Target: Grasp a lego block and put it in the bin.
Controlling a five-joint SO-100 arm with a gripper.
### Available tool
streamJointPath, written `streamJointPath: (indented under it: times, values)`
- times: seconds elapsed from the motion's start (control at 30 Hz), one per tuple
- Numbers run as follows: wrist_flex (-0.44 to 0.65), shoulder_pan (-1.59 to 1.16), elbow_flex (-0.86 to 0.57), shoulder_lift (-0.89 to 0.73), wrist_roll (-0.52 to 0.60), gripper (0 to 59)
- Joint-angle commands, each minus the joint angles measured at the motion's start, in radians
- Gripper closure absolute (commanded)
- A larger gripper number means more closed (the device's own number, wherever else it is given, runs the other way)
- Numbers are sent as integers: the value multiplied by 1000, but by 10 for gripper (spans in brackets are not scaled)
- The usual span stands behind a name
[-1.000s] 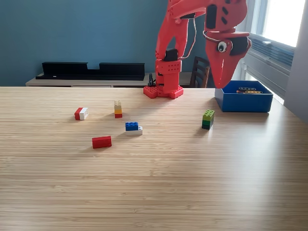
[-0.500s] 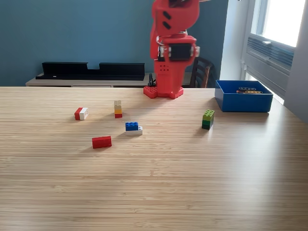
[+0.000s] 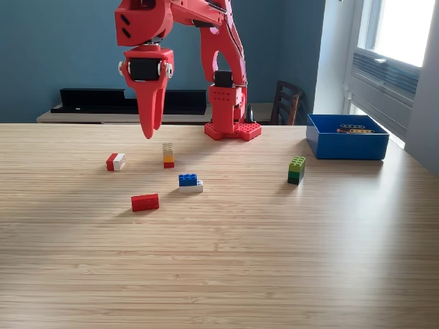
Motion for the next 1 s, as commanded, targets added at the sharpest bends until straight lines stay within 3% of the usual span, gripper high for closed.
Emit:
streamJointPath:
  times: [0.03, 0.53, 1.0]
  values:
    - [-77, 46, -55, 25, -78, 327]
    - [-206, 29, 2, 12, -123, 297]
    - [-204, -9, -138, -259, -144, 295]
